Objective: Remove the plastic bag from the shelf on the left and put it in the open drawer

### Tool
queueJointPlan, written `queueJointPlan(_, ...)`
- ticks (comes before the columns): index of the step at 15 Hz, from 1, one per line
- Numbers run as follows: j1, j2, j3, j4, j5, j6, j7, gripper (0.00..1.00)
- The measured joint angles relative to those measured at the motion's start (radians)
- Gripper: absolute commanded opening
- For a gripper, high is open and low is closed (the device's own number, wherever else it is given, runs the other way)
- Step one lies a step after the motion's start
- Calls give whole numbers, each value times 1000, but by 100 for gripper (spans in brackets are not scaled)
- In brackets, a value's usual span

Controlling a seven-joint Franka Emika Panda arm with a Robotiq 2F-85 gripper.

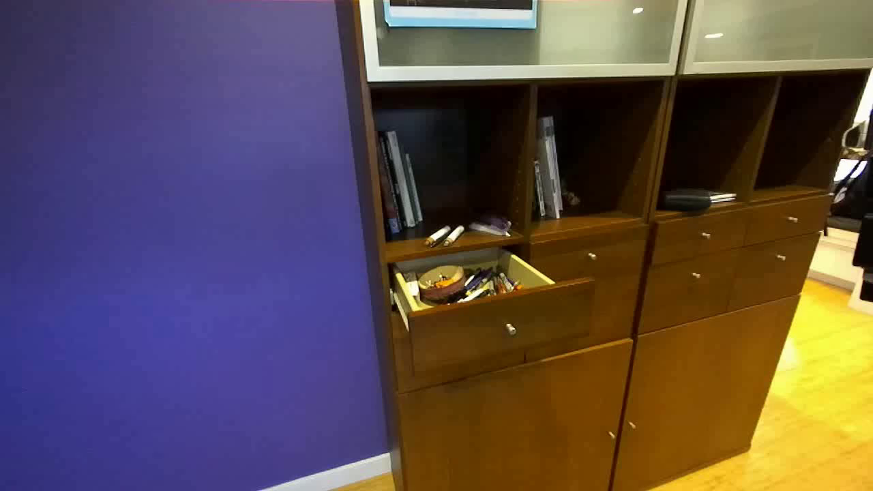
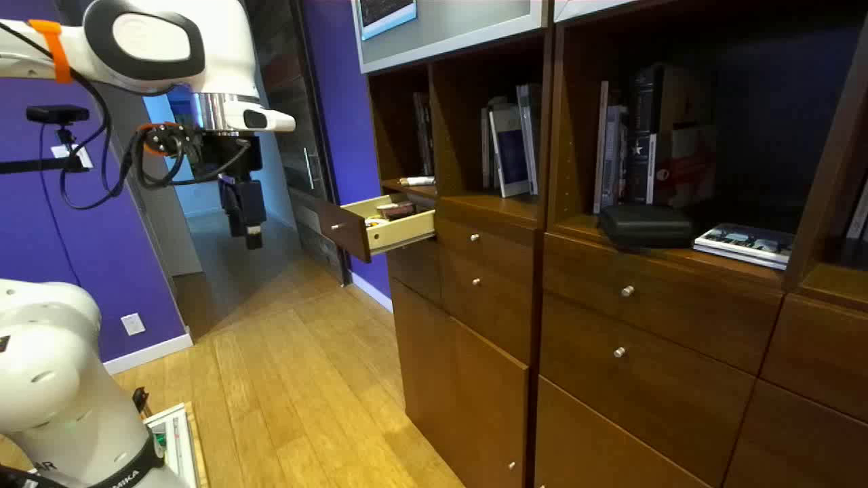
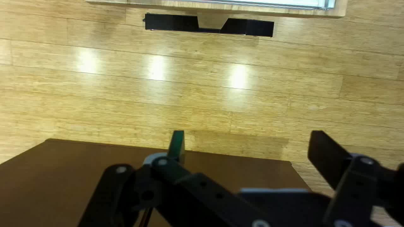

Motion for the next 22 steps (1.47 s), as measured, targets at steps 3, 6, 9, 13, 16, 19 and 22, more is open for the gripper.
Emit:
queueJointPlan(3, 0, 0, 0, 0, 0, 0, 0, 100)
queueJointPlan(6, 0, 0, 0, 0, 0, 0, 0, 100)
queueJointPlan(9, 0, 0, 0, 0, 0, 0, 0, 100)
queueJointPlan(13, 0, 0, 0, 0, 0, 0, 0, 100)
queueJointPlan(16, 0, 0, 0, 0, 0, 0, 0, 100)
queueJointPlan(19, 0, 1, 1, 2, 0, 1, 0, 100)
queueJointPlan(22, 16, 46, 31, 70, 2, 6, 1, 100)
